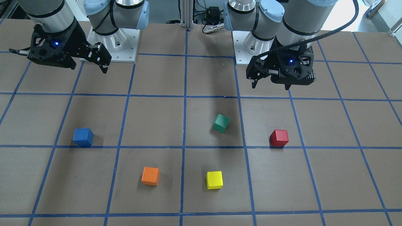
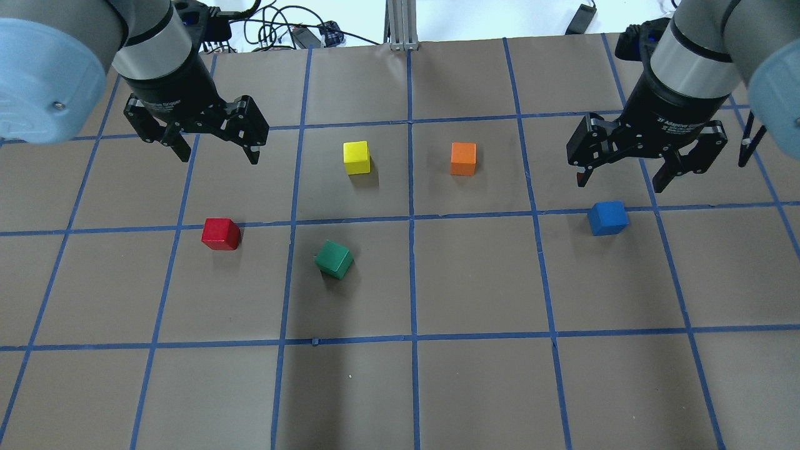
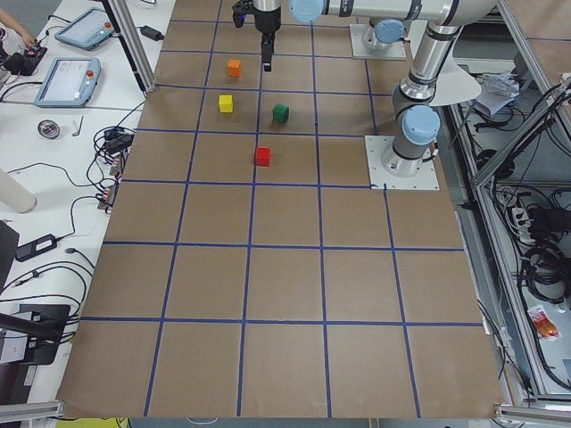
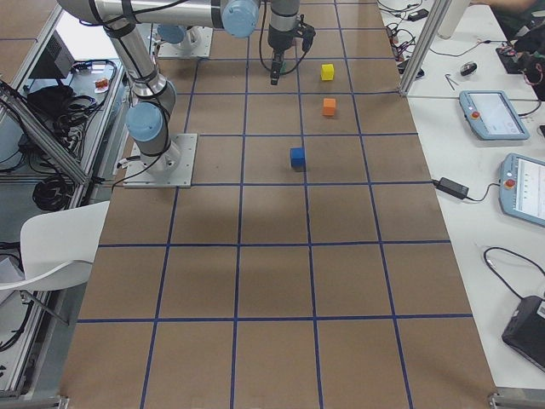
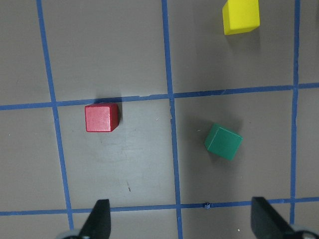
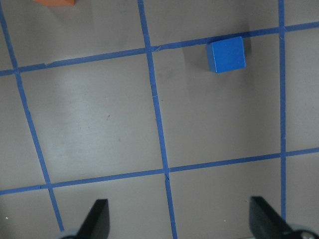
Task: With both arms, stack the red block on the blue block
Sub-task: 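Move the left gripper down toward the red cube, then close the left gripper on the red cube and lift it, then carry the red cube with the left gripper toward the table center, then release the red cube and raise the left gripper while the right gripper approaches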
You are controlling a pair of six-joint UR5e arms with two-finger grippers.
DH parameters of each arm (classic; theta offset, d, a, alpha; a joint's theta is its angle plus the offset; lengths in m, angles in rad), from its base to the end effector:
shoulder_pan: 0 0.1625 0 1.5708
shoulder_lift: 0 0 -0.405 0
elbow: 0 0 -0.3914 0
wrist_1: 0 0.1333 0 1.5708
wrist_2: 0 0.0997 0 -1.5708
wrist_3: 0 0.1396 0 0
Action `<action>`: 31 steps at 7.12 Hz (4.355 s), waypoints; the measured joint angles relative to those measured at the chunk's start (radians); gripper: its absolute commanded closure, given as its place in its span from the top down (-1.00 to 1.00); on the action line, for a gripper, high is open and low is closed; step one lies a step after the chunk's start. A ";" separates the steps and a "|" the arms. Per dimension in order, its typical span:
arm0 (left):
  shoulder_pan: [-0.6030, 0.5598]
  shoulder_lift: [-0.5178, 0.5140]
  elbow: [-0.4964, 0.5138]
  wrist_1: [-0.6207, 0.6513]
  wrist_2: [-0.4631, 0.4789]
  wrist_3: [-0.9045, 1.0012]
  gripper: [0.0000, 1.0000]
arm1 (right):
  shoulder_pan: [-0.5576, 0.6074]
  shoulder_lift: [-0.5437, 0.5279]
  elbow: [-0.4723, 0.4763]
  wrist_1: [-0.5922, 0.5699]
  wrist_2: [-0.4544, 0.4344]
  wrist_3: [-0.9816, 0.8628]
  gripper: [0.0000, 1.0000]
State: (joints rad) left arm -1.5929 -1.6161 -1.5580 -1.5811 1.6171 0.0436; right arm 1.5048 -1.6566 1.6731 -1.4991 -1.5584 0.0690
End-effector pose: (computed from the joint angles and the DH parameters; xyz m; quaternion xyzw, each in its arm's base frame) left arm -0.1379 -0.5002 0.4108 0.0333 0.9989 0.0216 0.0229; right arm 0.1055 -0.4516 0.4117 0.0677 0.9967 0.0441 0.0061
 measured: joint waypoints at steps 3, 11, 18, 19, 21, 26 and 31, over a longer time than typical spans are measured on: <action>0.103 -0.084 -0.132 0.186 0.008 0.119 1.00 | 0.000 0.000 -0.001 0.000 0.000 0.001 1.00; 0.241 -0.305 -0.379 0.642 0.009 0.318 0.39 | 0.000 0.000 0.003 0.002 -0.014 0.002 1.00; 0.140 -0.316 -0.158 0.427 -0.001 0.251 -0.97 | 0.000 0.001 0.007 0.001 -0.014 -0.003 1.00; 0.061 -0.327 -0.079 0.363 -0.010 0.141 -0.97 | 0.000 0.001 0.007 0.000 -0.014 -0.003 1.00; -0.123 -0.354 -0.005 0.342 -0.056 -0.089 -0.96 | 0.000 0.001 0.006 0.000 -0.015 -0.004 1.00; -0.352 -0.500 0.001 0.528 -0.109 -0.379 -0.63 | -0.001 0.009 0.004 -0.040 -0.018 -0.007 1.00; -0.348 -0.517 0.012 0.529 -0.109 -0.384 1.00 | -0.006 0.027 0.010 -0.060 -0.019 -0.002 1.00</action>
State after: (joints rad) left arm -1.9411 -2.1332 -1.5457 -1.0522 1.5080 -0.3409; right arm 1.4991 -1.6298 1.6826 -1.5590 -1.5770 0.0674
